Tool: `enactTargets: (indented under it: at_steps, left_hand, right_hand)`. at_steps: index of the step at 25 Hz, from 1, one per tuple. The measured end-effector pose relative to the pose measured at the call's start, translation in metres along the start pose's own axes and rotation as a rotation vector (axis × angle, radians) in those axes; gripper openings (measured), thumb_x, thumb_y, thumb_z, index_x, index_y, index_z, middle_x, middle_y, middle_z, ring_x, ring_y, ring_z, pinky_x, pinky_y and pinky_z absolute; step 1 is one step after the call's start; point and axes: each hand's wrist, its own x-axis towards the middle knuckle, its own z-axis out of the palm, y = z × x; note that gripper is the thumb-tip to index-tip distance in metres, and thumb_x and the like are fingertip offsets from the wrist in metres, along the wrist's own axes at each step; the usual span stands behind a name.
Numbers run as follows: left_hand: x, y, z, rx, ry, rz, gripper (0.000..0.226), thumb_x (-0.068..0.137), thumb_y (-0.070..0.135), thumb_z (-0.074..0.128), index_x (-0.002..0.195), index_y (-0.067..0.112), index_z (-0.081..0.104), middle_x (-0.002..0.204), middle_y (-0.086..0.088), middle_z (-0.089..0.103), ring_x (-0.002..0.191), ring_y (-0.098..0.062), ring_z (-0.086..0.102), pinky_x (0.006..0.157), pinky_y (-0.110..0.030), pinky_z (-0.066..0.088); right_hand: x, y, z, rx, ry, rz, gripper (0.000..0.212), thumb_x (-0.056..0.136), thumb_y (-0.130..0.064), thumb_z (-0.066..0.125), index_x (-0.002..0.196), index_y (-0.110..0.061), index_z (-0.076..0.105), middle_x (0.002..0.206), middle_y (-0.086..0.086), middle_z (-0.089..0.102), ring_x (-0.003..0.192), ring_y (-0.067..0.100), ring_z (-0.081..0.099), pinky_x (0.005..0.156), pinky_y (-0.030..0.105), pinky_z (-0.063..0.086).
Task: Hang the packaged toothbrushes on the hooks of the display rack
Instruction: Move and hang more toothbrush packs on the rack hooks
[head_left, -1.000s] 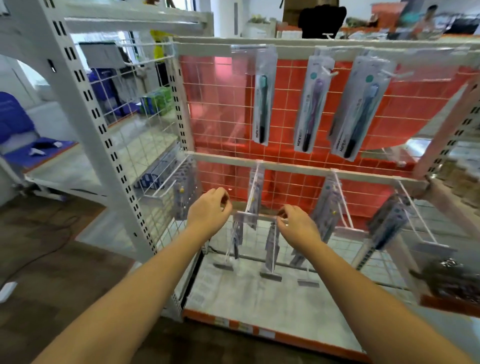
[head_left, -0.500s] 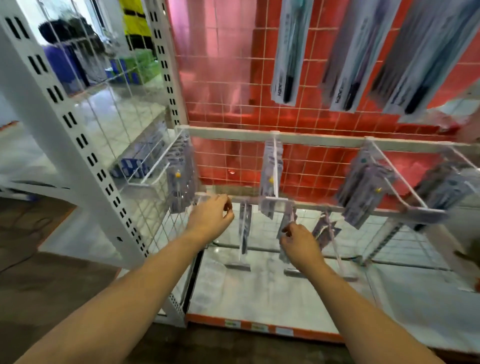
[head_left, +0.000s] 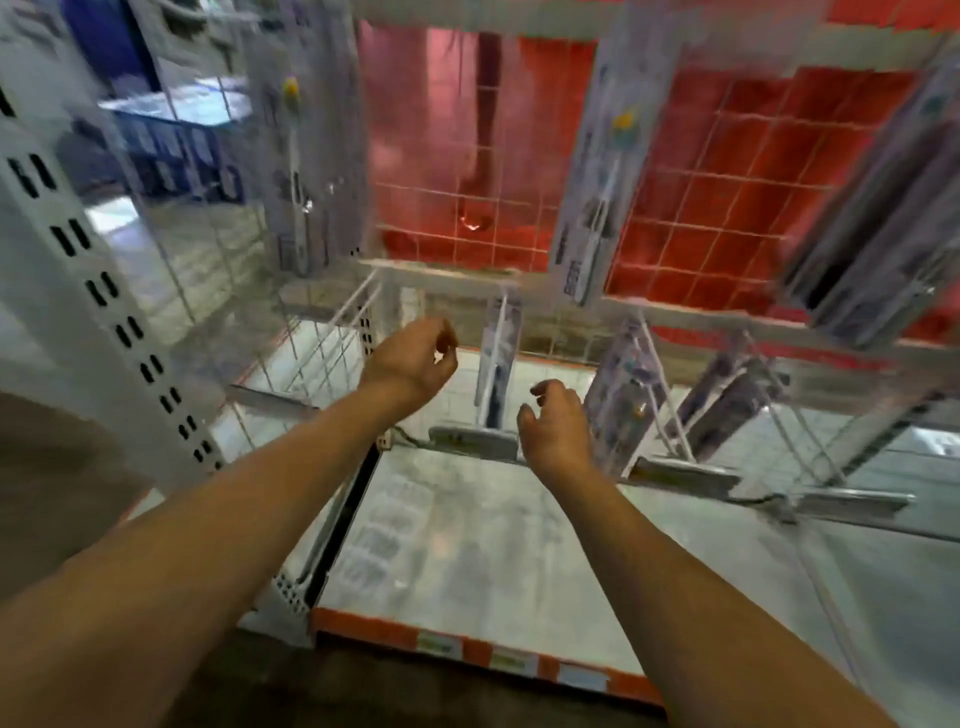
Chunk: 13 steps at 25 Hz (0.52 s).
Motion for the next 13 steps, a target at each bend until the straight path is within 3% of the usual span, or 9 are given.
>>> enactTargets:
  at_steps: [4,6,8,10,13]
  left_hand:
    - [-0.006,-0.053,0.063,-0.021,0.006,-0.003,0.009,0.087,0.017,0.055,0.095,0.014,0.056,0.103,-0.013,0.062,0.095,-0.034,0.06,0.081,-0.04,0.049]
    - [-0.009,-0.072,0.092,-0.024,-0.001,0.025,0.032,0.085,0.033,0.052,0.104,0.008,0.058,0.109,-0.014,0.062,0.102,-0.034,0.059,0.088,-0.044,0.048]
    - [-0.01,-0.087,0.12,-0.013,0.039,0.065,0.047,0.085,0.049,0.043,0.104,0.009,0.059,0.105,-0.008,0.063,0.098,-0.028,0.061,0.083,-0.037,0.048]
    - [-0.013,-0.09,0.139,0.028,0.054,0.066,0.028,0.09,0.035,0.048,0.103,0.011,0.058,0.101,-0.005,0.063,0.09,-0.023,0.06,0.075,-0.03,0.045]
    - [-0.019,-0.088,0.157,0.07,0.054,0.085,0.026,0.092,0.026,0.051,0.112,0.01,0.055,0.109,-0.008,0.061,0.092,-0.022,0.057,0.076,-0.031,0.044]
  right_hand:
    - [0.01,0.039,0.059,0.007,0.019,-0.106,0.034,0.094,-0.016,0.05,0.126,-0.006,0.045,0.127,0.015,0.047,0.114,0.033,0.048,0.09,0.033,0.039]
    - [0.016,0.059,0.081,0.045,0.039,-0.115,0.037,0.093,-0.017,0.051,0.128,-0.008,0.045,0.128,0.013,0.047,0.116,0.029,0.049,0.091,0.032,0.039]
    - [0.023,0.078,0.098,0.033,0.05,-0.135,0.037,0.094,-0.018,0.051,0.129,-0.01,0.045,0.13,0.011,0.046,0.118,0.027,0.048,0.093,0.031,0.038]
    - [0.028,0.096,0.111,0.011,0.046,-0.157,0.037,0.094,-0.02,0.05,0.129,-0.011,0.044,0.132,0.01,0.046,0.12,0.026,0.047,0.096,0.032,0.038]
    - [0.029,0.12,0.121,-0.033,0.041,-0.192,0.036,0.094,-0.021,0.05,0.129,-0.011,0.044,0.131,0.01,0.047,0.118,0.025,0.048,0.096,0.032,0.039]
